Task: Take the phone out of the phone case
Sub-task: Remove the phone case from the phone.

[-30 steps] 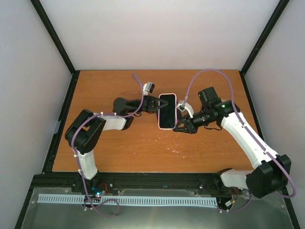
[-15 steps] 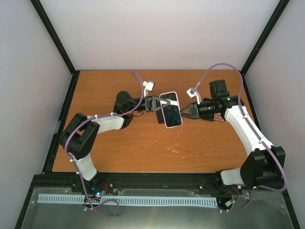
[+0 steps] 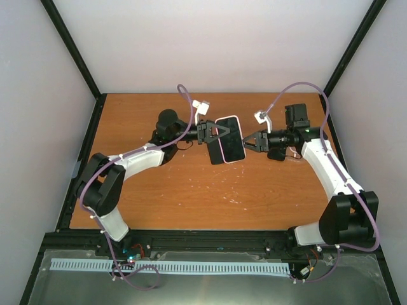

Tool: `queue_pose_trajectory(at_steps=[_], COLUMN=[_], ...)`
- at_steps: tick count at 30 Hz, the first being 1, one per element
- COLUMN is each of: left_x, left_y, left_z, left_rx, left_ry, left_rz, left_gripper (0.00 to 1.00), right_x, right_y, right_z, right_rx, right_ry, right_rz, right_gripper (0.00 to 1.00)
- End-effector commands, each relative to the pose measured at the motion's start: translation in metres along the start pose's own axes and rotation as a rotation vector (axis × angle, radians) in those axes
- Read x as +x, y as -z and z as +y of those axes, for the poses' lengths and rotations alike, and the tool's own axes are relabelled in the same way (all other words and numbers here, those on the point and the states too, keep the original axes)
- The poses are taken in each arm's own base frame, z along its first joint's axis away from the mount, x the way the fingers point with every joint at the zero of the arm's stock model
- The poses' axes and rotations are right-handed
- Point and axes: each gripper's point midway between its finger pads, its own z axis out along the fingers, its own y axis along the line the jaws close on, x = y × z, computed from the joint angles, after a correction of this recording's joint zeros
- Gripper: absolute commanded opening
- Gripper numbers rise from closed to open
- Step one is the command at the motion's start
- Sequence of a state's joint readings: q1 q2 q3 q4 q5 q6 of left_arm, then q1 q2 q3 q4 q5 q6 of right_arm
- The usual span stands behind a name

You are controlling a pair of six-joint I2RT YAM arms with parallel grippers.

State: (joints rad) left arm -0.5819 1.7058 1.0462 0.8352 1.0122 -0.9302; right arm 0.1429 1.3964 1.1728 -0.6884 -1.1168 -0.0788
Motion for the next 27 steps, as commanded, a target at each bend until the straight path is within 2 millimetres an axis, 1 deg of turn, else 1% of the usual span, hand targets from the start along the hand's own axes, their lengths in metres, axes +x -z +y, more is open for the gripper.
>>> queue_pose_trajectory(at_steps=[1, 4, 6, 9, 12, 14, 16, 18, 19, 21, 22, 23, 25, 27], left_x=[0.147, 0.151, 0.153, 0.153, 0.151, 0.150, 0.146, 0.142, 0.138, 0.130, 0.125, 0.120, 0.108, 0.093], left_y=[-0.043, -0.046, -0.047, -0.047, -0.049, -0.049, -0.050, -0.049, -0.049, -0.048, -0.047, -0.045, -0.041, -0.037], left_z=[-0.072, -0.078, -0.084, -0.089, -0.088, -0.084, -0.077, -0.069, -0.065, -0.055, -0.049, -0.045, -0.035, -0.033], left_rx=[0.349, 0.371, 0.396, 0.418, 0.416, 0.400, 0.372, 0.345, 0.329, 0.283, 0.253, 0.225, 0.149, 0.080], left_ry=[0.186, 0.171, 0.157, 0.153, 0.161, 0.163, 0.165, 0.170, 0.167, 0.165, 0.162, 0.157, 0.127, 0.073], left_rz=[0.542, 0.556, 0.571, 0.581, 0.583, 0.576, 0.563, 0.550, 0.540, 0.513, 0.496, 0.478, 0.428, 0.384], left_gripper=[0.00, 0.00, 0.00, 0.00, 0.00, 0.00, 0.00, 0.00, 0.00, 0.02, 0.05, 0.11, 0.32, 0.47], right_x=[-0.078, -0.077, -0.073, -0.060, -0.044, -0.037, -0.032, -0.025, -0.022, -0.017, -0.015, -0.013, -0.011, -0.010], right_y=[0.014, 0.013, 0.011, 0.009, 0.008, 0.009, 0.009, 0.008, 0.006, 0.002, 0.001, 0.000, 0.000, 0.001], right_z=[0.051, 0.051, 0.052, 0.067, 0.083, 0.091, 0.092, 0.090, 0.085, 0.076, 0.071, 0.067, 0.061, 0.057], right_rx=[-0.101, -0.113, -0.154, -0.323, -0.413, -0.435, -0.443, -0.422, -0.402, -0.343, -0.310, -0.280, -0.225, -0.171], right_ry=[0.377, 0.380, 0.383, 0.369, 0.388, 0.413, 0.394, 0.379, 0.358, 0.320, 0.302, 0.289, 0.245, 0.241], right_rz=[-0.194, -0.189, -0.179, -0.132, -0.095, -0.089, -0.083, -0.073, -0.063, -0.047, -0.045, -0.047, -0.062, -0.082], right_gripper=[0.35, 0.34, 0.33, 0.30, 0.20, 0.13, 0.10, 0.05, 0.03, 0.03, 0.03, 0.03, 0.03, 0.03])
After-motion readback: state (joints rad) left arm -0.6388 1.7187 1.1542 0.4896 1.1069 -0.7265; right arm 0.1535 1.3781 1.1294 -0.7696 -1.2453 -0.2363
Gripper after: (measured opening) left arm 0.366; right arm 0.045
